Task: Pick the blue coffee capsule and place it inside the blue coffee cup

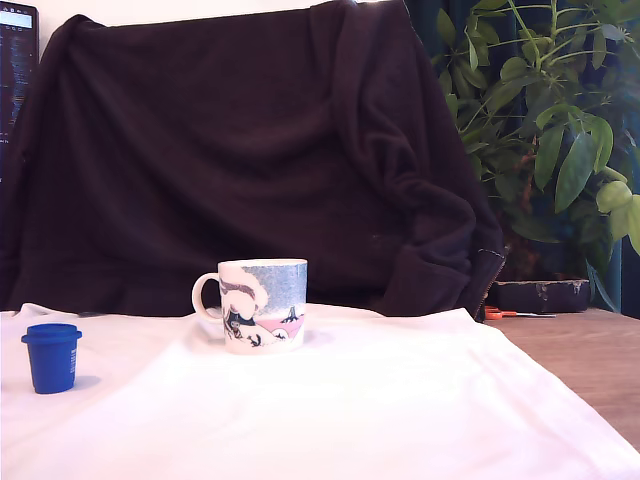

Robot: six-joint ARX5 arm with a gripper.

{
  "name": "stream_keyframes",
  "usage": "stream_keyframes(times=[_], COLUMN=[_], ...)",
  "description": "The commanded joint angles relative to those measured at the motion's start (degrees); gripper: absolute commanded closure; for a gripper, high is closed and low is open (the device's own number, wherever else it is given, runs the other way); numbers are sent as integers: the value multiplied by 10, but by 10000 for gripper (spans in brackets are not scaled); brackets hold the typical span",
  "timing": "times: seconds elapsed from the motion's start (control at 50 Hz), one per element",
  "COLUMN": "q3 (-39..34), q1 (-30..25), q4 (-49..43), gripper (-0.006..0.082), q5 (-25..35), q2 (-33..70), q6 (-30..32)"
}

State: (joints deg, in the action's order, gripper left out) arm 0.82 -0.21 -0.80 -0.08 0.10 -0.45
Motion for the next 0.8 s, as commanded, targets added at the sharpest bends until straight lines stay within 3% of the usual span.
stream_keyframes(times=[0.0,0.3,0.62,0.7,0.78], q3=[1,1,1,1,0], q1=[-16,-16,-17,-21,-30], q4=[-67,-57,113,110,93], gripper=[791,791,782,706,465], q5=[45,46,130,169,194], q2=[-8,-8,-7,-4,10], q6=[-37,-42,-92,-102,-101])
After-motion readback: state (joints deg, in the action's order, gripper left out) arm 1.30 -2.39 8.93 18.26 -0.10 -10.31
